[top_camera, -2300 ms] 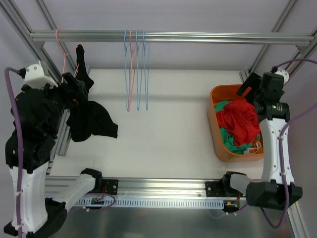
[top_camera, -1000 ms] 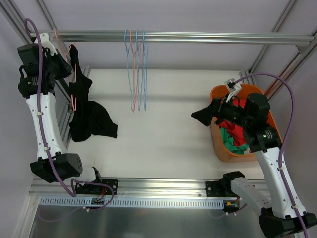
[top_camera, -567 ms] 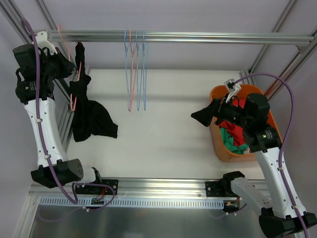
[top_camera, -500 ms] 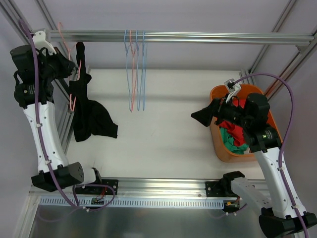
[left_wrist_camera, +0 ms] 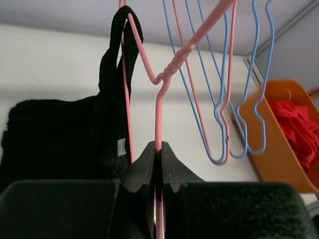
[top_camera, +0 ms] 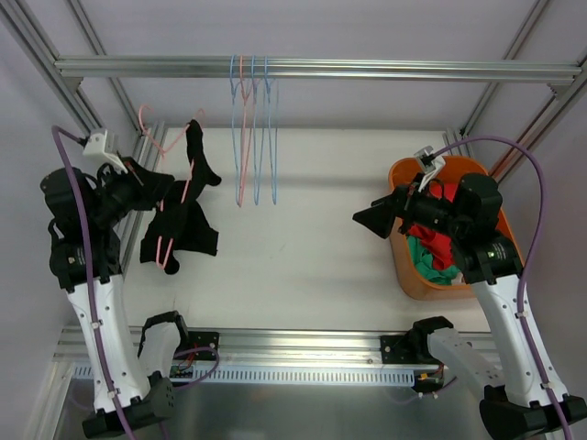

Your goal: Remove the tank top from the hanger

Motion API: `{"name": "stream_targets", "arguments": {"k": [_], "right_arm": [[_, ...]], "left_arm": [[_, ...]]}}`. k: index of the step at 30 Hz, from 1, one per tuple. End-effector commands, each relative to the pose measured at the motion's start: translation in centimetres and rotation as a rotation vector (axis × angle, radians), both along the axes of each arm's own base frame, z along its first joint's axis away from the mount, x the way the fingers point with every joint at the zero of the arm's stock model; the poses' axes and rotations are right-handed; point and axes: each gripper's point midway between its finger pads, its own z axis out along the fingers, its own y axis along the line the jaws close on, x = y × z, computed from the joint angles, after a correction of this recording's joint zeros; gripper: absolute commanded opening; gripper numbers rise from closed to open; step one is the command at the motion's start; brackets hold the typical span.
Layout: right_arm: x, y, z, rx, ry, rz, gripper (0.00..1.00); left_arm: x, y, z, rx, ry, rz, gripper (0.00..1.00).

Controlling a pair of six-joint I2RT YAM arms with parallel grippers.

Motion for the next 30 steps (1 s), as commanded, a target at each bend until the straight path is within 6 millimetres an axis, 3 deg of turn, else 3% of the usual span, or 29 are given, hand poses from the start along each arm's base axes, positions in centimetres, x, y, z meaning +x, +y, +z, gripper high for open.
{"name": "stream_targets", "arguments": {"k": [1, 4, 8, 9, 11, 14, 16, 17, 19, 20, 21, 22, 23, 24, 25, 30], "right_arm": [[-1.5, 0.6, 2.1, 0.030, -0.102, 0.080, 1.00], [-2.2, 0.7, 2.1, 0.038, -0.118, 0.101, 1.00], [-2.6, 1.4, 0.3, 0.050, -0.083, 0.139, 0.99], [-2.8, 1.9, -0.8, 0.056, -0.064, 0.161, 0.99], [-2.9, 2.1, -0.8, 0.064, -0.069, 0.170, 0.99], [-3.5, 3.1, -2.3, 0.073, -0.060, 0.214, 0.99], [-4.1, 4.2, -2.9, 0.086, -0.087, 0.257, 1.00], [-3.6, 4.5, -4.7, 0.077, -0.053, 0.225, 1.00], [-4.1, 6.1, -5.1, 0.103, -0.081, 0.251, 0.96], [-3.6, 6.7, -6.9, 0.095, -0.052, 0.218, 0.94], [-3.8, 7.4, -7.3, 0.108, -0.040, 0.220, 0.93], [-5.1, 8.9, -6.9, 0.130, -0.075, 0.273, 0.93], [-4.4, 9.6, -7.5, 0.111, -0.078, 0.230, 0.90], [-5.7, 10.9, -7.7, 0.100, -0.100, 0.275, 0.88], [-5.8, 11.5, -7.3, 0.100, -0.128, 0.277, 0.85], [-3.5, 14.5, -8.0, 0.046, -0.143, 0.176, 0.68]], "left_arm": [[-2.9, -2.8, -2.2, -0.102, 0.017, -0.103, 0.00], [-5.3, -4.9, -5.2, -0.140, 0.058, -0.175, 0.00], [-8.6, -7.8, -9.2, -0.215, 0.173, -0.308, 0.00], [-10.3, -8.3, -11.8, -0.219, 0.273, -0.320, 0.00], [-10.7, -8.1, -13.0, -0.194, 0.297, -0.308, 0.00], [-13.2, -9.2, -15.3, -0.184, 0.380, -0.379, 0.00], [-15.2, -10.6, -15.7, -0.207, 0.420, -0.490, 0.00], [-16.2, -11.1, -15.7, -0.218, 0.429, -0.527, 0.00], [-18.1, -12.0, -15.1, -0.237, 0.421, -0.619, 0.00], [-19.0, -12.4, -14.6, -0.245, 0.414, -0.668, 0.00], [-19.9, -12.9, -13.9, -0.260, 0.403, -0.724, 0.00], [-20.6, -13.1, -13.2, -0.261, 0.389, -0.757, 0.00], [-20.9, -13.2, -12.7, -0.262, 0.381, -0.774, 0.00], [-21.2, -13.3, -12.3, -0.267, 0.376, -0.793, 0.00], [-21.2, -13.4, -11.9, -0.268, 0.372, -0.806, 0.00], [-21.6, -13.6, -10.5, -0.262, 0.351, -0.846, 0.00]]}}
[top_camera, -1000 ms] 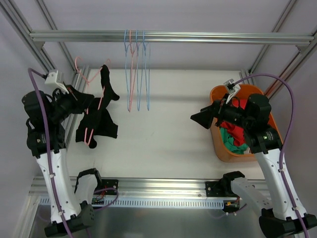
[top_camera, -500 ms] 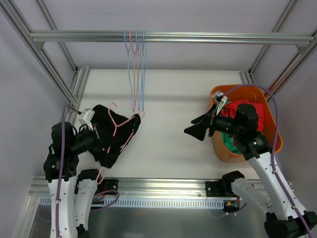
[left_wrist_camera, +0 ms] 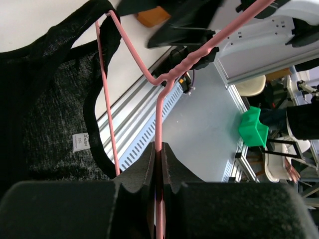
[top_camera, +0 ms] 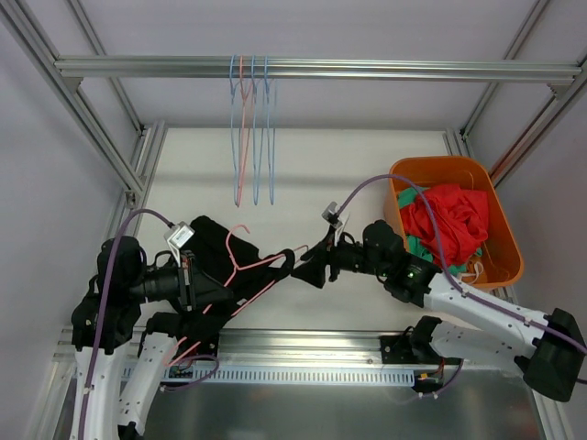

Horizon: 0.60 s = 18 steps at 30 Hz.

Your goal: Remove the tank top from the hanger

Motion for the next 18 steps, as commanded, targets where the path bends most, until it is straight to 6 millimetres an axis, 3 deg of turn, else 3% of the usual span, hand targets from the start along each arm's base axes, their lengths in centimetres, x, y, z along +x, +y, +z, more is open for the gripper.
{"name": "stream_targets", "arguments": {"k": [1, 3, 4, 6, 8, 9, 13, 14, 16, 17, 18], "right_arm": [[4.4, 1.8, 4.0, 0.091, -0.130, -0.169, 0.62], [5.0, 2.6, 3.4, 0.070, -0.116, -0.181, 0.58], [5.0, 2.9, 3.2, 0.063, -0.113, -0.176, 0.50], [5.0, 3.3, 3.1, 0.057, -0.111, -0.176, 0.44], [5.1, 3.4, 3.1, 0.055, -0.115, -0.179, 0.25], [5.2, 3.3, 3.1, 0.050, -0.113, -0.188, 0.01], [5.8, 1.5, 3.5, 0.027, -0.146, -0.261, 0.00], [6.1, 0.4, 4.8, 0.036, -0.185, -0.304, 0.00], [6.8, -1.5, 4.9, -0.009, -0.206, -0.373, 0.00], [7.4, -3.0, 7.0, 0.010, -0.241, -0.436, 0.00], [8.0, -4.5, 6.8, -0.036, -0.253, -0.473, 0.00]], "left_arm": [[-1.2, -0.6, 2.4, -0.048, -0.036, -0.077, 0.00], [-1.3, -0.6, 2.8, -0.052, -0.047, -0.078, 0.00], [-1.3, -0.6, 3.1, -0.052, -0.056, -0.078, 0.00], [-1.2, -0.5, 3.2, -0.051, -0.060, -0.074, 0.00], [-1.0, -0.5, 3.2, -0.047, -0.061, -0.064, 0.00], [-0.8, -0.4, 3.0, -0.038, -0.066, -0.052, 0.00], [-0.3, -0.3, 2.8, -0.022, -0.065, -0.031, 0.00], [-0.2, -0.3, 2.8, -0.021, -0.062, -0.031, 0.00], [0.0, -0.3, 3.3, -0.021, -0.069, -0.039, 0.00], [0.1, -0.4, 3.7, -0.025, -0.071, -0.047, 0.00], [-0.1, -0.5, 4.7, -0.037, -0.092, -0.066, 0.00]]}}
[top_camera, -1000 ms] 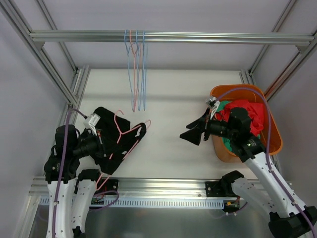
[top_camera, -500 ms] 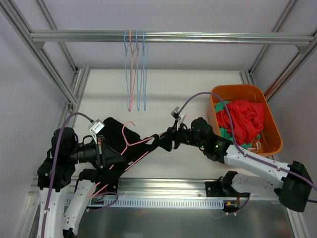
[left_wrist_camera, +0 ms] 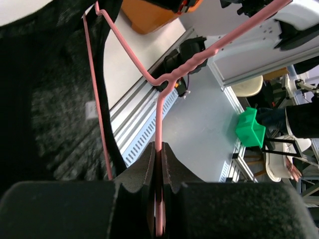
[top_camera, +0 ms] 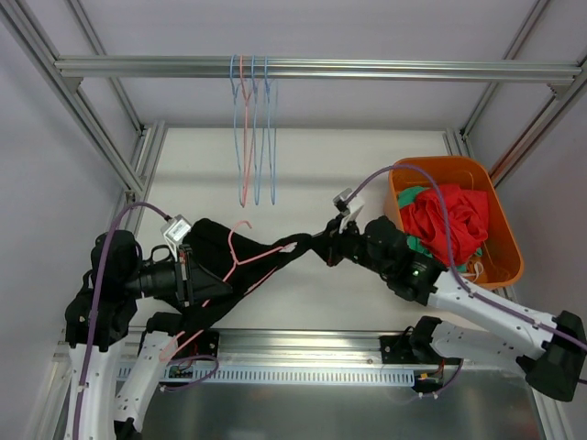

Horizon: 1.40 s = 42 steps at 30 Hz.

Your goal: Remove the tank top from the hanger

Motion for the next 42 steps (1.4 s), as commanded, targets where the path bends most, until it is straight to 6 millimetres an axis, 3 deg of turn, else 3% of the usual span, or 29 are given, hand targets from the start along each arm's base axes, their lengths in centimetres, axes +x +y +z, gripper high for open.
{"name": "stream_targets", "arguments": {"k": [1, 5, 6, 8, 9, 11, 15, 16, 18, 19, 20, 21, 22, 23, 24, 25, 26, 27, 28, 30, 32, 36, 39, 41, 42], "right_arm": [[3.2, -4.8, 6.3, 0.018, -0.151, -0.220, 0.00], [6.9, -10.5, 8.8, -0.032, -0.143, -0.418, 0.00], [7.7, -11.2, 9.2, -0.059, -0.119, -0.444, 0.00], [9.2, -12.6, 8.9, -0.093, -0.069, -0.473, 0.00], [9.9, -12.5, 9.8, -0.089, -0.063, -0.477, 0.00], [9.5, -12.1, 10.7, -0.078, -0.052, -0.429, 0.00], [6.4, -10.9, 14.2, 0.018, -0.083, -0.295, 0.00], [4.9, -11.4, 15.8, 0.060, -0.117, -0.275, 0.00], [3.4, -12.1, 17.3, 0.093, -0.147, -0.267, 0.00], [1.9, -12.7, 19.0, 0.127, -0.186, -0.252, 0.00], [1.0, -12.8, 19.7, 0.137, -0.193, -0.231, 0.00], [0.3, -12.9, 20.3, 0.147, -0.203, -0.210, 0.00], [-0.9, -12.6, 21.1, 0.163, -0.211, -0.161, 0.01], [-1.9, -12.7, 22.4, 0.182, -0.225, -0.135, 0.00], [-2.6, -12.6, 23.0, 0.192, -0.233, -0.110, 0.00], [-3.6, -12.2, 23.6, 0.207, -0.234, -0.057, 0.00], [-4.3, -12.2, 24.5, 0.224, -0.244, -0.031, 0.00], [-4.8, -11.9, 24.7, 0.235, -0.230, -0.003, 0.00], [-5.6, -11.4, 24.8, 0.240, -0.224, 0.051, 0.00], [-5.5, -11.5, 23.5, 0.201, -0.191, 0.047, 0.00], [-5.0, -12.1, 21.5, 0.136, -0.148, 0.005, 0.00], [-6.6, -11.4, 20.1, 0.112, -0.108, 0.105, 0.00], [-6.5, -10.8, 18.5, 0.095, -0.062, 0.134, 0.00], [-5.5, -10.2, 15.8, 0.062, -0.010, 0.123, 0.00], [-5.1, -9.8, 14.6, 0.051, 0.014, 0.130, 0.01]], "left_arm": [[0.2, -0.5, 3.3, -0.036, -0.055, -0.065, 0.00], [0.0, -1.3, 7.5, -0.083, -0.122, -0.156, 0.00], [-0.1, -1.5, 9.7, -0.111, -0.177, -0.177, 0.00], [-0.3, -1.9, 11.9, -0.149, -0.200, -0.244, 0.00], [-0.2, -2.1, 14.0, -0.167, -0.250, -0.260, 0.00], [0.2, -2.3, 16.1, -0.179, -0.286, -0.259, 0.00], [2.8, -2.6, 22.8, -0.253, -0.484, -0.159, 0.00], [2.8, -2.7, 25.5, -0.303, -0.640, -0.162, 0.00], [4.0, -3.2, 27.9, -0.398, -0.680, -0.129, 0.00], [3.5, -3.2, 30.3, -0.466, -0.817, -0.135, 0.00], [3.7, -3.4, 31.1, -0.513, -0.844, -0.135, 0.00], [5.9, -3.9, 31.7, -0.565, -0.841, -0.079, 0.00], [4.8, -5.0, 32.5, -0.622, -0.878, -0.132, 0.00], [5.1, -5.8, 33.2, -0.628, -1.012, -0.129, 0.00], [6.5, -7.2, 33.9, -0.646, -1.042, -0.091, 0.00], [4.4, -9.3, 34.1, -0.691, -1.077, -0.171, 0.00], [4.6, -10.7, 34.3, -0.666, -1.222, -0.153, 0.00], [5.2, -12.6, 34.3, -0.662, -1.254, -0.138, 0.00], [5.7, -13.4, 34.9, -0.667, -1.287, -0.070, 0.00], [5.9, -14.0, 35.8, -0.716, -1.341, 0.023, 0.00], [8.8, -11.8, 36.9, -0.719, -1.297, 0.263, 0.00], [11.2, -7.2, 36.6, -0.670, -1.326, 0.566, 0.00], [10.4, -4.9, 36.8, -0.629, -1.317, 0.592, 0.00], [10.5, -4.8, 35.3, -0.544, -1.245, 0.543, 0.00], [9.7, -2.6, 35.7, -0.546, -1.219, 0.575, 0.00]]}}
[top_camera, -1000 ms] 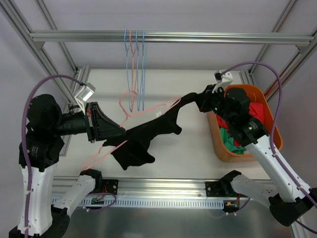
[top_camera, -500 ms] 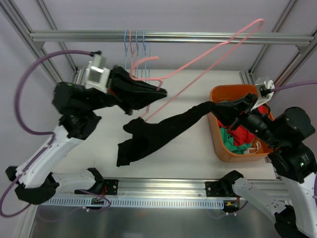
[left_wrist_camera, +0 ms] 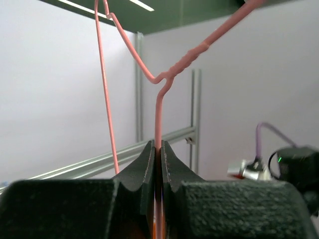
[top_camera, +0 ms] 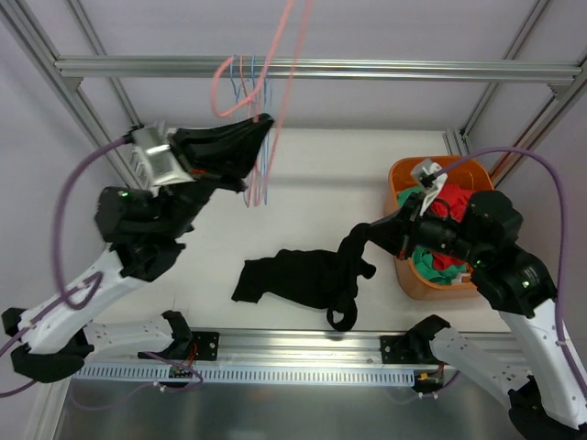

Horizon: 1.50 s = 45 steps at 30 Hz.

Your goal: Remove the tank top from the hanger

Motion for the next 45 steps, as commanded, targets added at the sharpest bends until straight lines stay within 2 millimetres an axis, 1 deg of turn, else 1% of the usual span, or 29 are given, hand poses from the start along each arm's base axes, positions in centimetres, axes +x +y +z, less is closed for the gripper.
{"name": "stream_targets", "arguments": {"k": [1, 2, 3, 4, 5, 6, 7, 8, 9, 10, 12, 13, 17, 20, 22, 23, 25, 26, 28, 29, 31, 32, 34, 37, 38, 40, 41, 43, 45], "right_arm": [[1.0, 1.4, -4.0, -0.048, 0.076, 0.027, 0.00], [1.6, 2.4, -6.9, -0.088, 0.124, 0.032, 0.00], [2.1, 2.7, -8.3, -0.114, 0.141, 0.019, 0.00], [3.0, 2.9, -9.8, -0.154, 0.151, -0.023, 0.00], [3.3, 3.8, -12.0, -0.200, 0.184, -0.010, 0.01], [3.5, 4.0, -12.8, -0.215, 0.196, -0.016, 0.16], [3.9, 4.2, -13.5, -0.230, 0.201, -0.029, 0.32], [4.1, 4.5, -13.8, -0.230, 0.198, -0.036, 0.54], [4.4, 4.3, -14.3, -0.239, 0.207, -0.058, 0.99], [5.2, 3.7, -14.5, -0.253, 0.194, -0.110, 0.99], [5.7, 3.1, -14.1, -0.257, 0.164, -0.151, 1.00], [6.1, 2.7, -14.0, -0.266, 0.152, -0.175, 0.99], [6.9, 2.1, -13.7, -0.278, 0.156, -0.210, 0.99], [7.1, 2.3, -13.8, -0.280, 0.166, -0.203, 0.99], [7.2, 2.5, -13.6, -0.278, 0.167, -0.194, 0.99], [7.3, 2.6, -13.6, -0.278, 0.167, -0.192, 0.99], [7.3, 2.8, -13.2, -0.270, 0.164, -0.184, 1.00], [7.3, 2.8, -13.1, -0.268, 0.163, -0.184, 1.00], [7.2, 2.8, -12.8, -0.261, 0.158, -0.183, 0.99], [7.2, 2.8, -12.4, -0.254, 0.153, -0.183, 0.99], [7.0, 2.7, -12.1, -0.244, 0.146, -0.184, 1.00], [7.0, 2.7, -12.3, -0.249, 0.149, -0.181, 0.99], [6.8, 2.3, -12.2, -0.245, 0.139, -0.188, 0.99], [6.8, 1.9, -12.4, -0.251, 0.140, -0.204, 0.99], [6.7, 1.8, -12.4, -0.251, 0.141, -0.203, 1.00], [6.7, 1.9, -12.4, -0.248, 0.141, -0.203, 0.99], [6.8, 1.8, -12.5, -0.265, 0.122, -0.195, 1.00], [6.9, 1.8, -12.6, -0.271, 0.120, -0.193, 0.99], [6.9, 1.8, -12.7, -0.274, 0.119, -0.192, 0.99]], "left_arm": [[-2.3, 8.9, 3.8, -0.143, 0.034, 0.132, 0.00], [-1.5, 8.9, 1.5, -0.075, 0.131, 0.152, 0.00], [-1.9, 11.4, 0.9, -0.092, 0.183, 0.195, 0.00], [-1.6, 12.2, -0.3, -0.082, 0.229, 0.224, 0.00], [-1.6, 12.9, -1.6, -0.099, 0.302, 0.215, 0.00], [-1.8, 13.9, -4.5, -0.049, 0.370, 0.238, 0.00], [-1.3, 14.9, -6.2, -0.053, 0.439, 0.282, 0.00], [-1.3, 15.6, -7.8, -0.064, 0.518, 0.284, 0.00], [-1.4, 16.6, -11.2, -0.002, 0.599, 0.323, 0.00], [-1.2, 17.6, -12.7, -0.006, 0.654, 0.368, 0.00], [-1.6, 18.3, -16.6, 0.032, 0.764, 0.385, 0.00], [-1.7, 18.3, -17.7, 0.049, 0.797, 0.382, 0.00], [-2.4, 16.4, -22.7, 0.152, 0.951, 0.328, 0.00], [-1.0, 15.7, -24.7, 0.217, 0.998, 0.410, 0.00], [0.1, 15.8, -24.5, 0.230, 1.000, 0.485, 0.00], [0.9, 15.4, -23.7, 0.248, 0.991, 0.520, 0.00], [2.6, 16.1, -22.3, 0.269, 0.958, 0.634, 0.00], [4.0, 15.2, -20.5, 0.267, 0.948, 0.651, 0.00], [6.6, 15.1, -19.2, 0.255, 0.978, 0.599, 0.00], [8.3, 14.6, -17.8, 0.226, 0.975, 0.566, 0.00], [10.4, 14.3, -15.7, 0.207, 0.935, 0.520, 0.00], [10.6, 14.2, -15.2, 0.216, 0.923, 0.518, 0.00], [10.8, 13.4, -12.5, 0.207, 0.850, 0.482, 0.00], [12.5, 12.6, -11.8, 0.237, 0.836, 0.456, 0.00], [13.8, 12.9, -11.4, 0.231, 0.837, 0.465, 0.00], [14.9, 12.9, -11.3, 0.231, 0.846, 0.455, 0.00], [15.7, 12.3, -11.3, 0.241, 0.855, 0.420, 0.00], [16.8, 12.9, -11.6, 0.226, 0.881, 0.425, 0.00], [17.8, 13.0, -12.8, 0.228, 0.915, 0.423, 0.00]]}}
